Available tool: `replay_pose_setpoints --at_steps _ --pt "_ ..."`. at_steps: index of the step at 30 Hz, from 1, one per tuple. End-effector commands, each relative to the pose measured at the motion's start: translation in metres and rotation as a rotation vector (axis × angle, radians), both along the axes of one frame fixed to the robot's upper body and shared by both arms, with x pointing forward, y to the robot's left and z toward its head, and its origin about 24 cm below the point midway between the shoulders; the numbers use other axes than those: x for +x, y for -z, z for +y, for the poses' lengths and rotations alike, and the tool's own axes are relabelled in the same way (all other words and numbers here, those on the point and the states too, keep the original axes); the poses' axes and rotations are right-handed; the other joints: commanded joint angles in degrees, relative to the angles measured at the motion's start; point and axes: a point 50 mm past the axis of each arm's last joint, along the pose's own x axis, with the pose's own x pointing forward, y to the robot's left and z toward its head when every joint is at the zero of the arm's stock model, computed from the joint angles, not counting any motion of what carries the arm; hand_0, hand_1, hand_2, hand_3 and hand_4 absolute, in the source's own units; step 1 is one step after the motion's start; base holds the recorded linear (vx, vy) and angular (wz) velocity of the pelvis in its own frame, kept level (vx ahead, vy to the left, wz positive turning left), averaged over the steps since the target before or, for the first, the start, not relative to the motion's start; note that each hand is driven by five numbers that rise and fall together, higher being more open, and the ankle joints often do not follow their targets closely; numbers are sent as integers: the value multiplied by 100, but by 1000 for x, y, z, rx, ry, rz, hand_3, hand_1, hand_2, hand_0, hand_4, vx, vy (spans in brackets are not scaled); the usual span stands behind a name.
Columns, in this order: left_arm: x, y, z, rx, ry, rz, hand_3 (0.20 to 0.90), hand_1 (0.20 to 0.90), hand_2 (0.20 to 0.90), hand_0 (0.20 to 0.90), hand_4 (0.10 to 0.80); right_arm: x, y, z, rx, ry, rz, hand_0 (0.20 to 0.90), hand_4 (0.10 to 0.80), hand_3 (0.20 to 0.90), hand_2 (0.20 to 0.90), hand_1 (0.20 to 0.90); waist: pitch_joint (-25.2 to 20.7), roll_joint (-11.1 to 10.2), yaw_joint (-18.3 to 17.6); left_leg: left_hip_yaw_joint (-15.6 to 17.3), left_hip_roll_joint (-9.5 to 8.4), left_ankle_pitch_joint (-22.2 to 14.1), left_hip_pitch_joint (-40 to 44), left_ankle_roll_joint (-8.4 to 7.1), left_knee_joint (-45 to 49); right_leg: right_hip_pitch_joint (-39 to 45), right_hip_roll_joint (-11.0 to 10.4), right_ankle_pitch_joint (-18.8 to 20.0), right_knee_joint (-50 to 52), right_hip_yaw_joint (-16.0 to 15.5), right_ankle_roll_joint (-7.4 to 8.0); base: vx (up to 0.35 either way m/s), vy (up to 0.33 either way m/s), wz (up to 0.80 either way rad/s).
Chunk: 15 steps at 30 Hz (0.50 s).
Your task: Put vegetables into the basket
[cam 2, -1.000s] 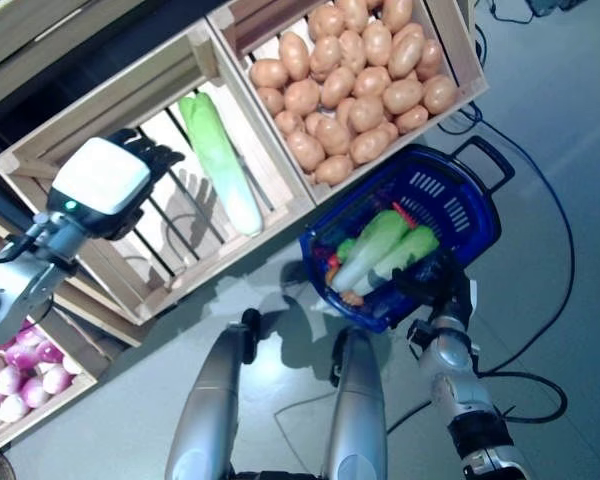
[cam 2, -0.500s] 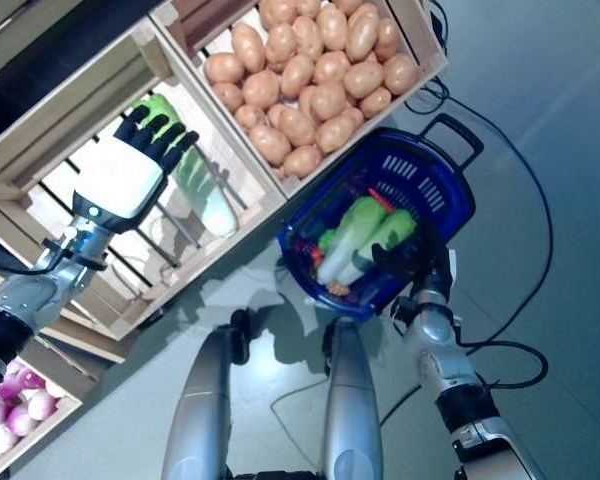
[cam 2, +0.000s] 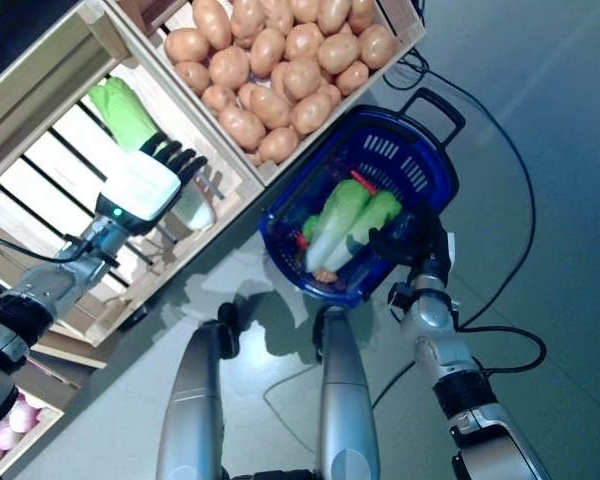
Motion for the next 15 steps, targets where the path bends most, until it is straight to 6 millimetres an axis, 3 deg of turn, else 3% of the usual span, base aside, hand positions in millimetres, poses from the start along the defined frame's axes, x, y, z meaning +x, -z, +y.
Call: replay_pose_setpoints --at_steps 1,15 --pt "11 -57 -1 -25 -11 -173 900 900 900 900 800 5 -58 -3 -63 -13 -252 900 800 900 900 900 -13 -96 -6 475 -94 -311 277 358 -192 163 33 737 -604 34 -39 0 0 0" --pt "14 -55 2 87 -62 -207 900 900 900 900 800 2 -73 -7 -90 4 -314 900 800 900 900 900 -13 -124 -14 428 -32 -377 -169 364 14 -269 -13 672 -398 21 -20 0 0 0"
